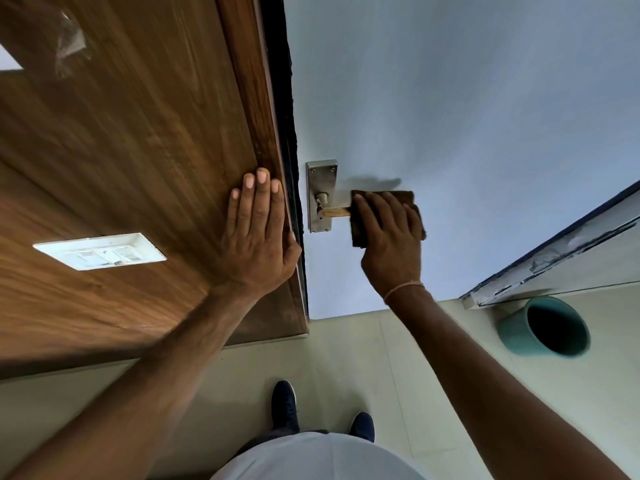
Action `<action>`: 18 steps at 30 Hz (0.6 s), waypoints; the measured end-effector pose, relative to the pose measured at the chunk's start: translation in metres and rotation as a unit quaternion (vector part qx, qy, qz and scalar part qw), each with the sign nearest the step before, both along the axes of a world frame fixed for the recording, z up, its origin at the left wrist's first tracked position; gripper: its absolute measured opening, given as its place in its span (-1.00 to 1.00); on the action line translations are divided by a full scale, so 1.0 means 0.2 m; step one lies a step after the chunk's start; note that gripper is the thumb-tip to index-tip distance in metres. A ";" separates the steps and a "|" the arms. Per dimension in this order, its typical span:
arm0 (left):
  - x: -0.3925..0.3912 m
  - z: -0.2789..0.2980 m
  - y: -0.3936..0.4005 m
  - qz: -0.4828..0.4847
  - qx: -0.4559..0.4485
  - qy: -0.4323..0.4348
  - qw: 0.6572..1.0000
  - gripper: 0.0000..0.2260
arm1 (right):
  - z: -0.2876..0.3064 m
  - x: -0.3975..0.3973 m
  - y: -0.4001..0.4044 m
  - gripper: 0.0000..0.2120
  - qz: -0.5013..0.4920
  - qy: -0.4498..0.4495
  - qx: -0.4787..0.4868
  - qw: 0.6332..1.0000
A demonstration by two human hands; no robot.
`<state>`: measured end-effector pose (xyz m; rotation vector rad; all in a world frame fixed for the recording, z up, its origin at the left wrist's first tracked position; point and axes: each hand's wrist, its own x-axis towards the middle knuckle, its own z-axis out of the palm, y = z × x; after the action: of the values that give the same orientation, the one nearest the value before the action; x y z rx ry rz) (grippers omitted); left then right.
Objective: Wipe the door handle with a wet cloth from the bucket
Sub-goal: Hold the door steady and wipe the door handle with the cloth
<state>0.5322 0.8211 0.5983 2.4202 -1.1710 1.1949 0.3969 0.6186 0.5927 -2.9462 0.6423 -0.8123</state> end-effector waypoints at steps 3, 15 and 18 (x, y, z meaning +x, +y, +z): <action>0.00 0.00 0.00 0.006 0.002 -0.007 1.000 -0.15 | 0.02 0.05 0.08 -0.40 0.003 -0.012 -0.005 1.000; 0.01 -0.02 -0.02 0.022 -0.014 -0.028 0.999 -0.16 | -0.02 0.03 0.03 -0.42 -0.012 -0.021 0.013 1.000; 0.01 -0.03 -0.02 0.030 -0.012 -0.027 0.999 -0.17 | -0.02 0.08 0.13 -0.43 0.057 0.014 -0.011 0.998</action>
<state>0.5350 0.8166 0.5925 2.4351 -1.0996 1.2933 0.4119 0.6455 0.5882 -2.9864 0.4636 -0.7727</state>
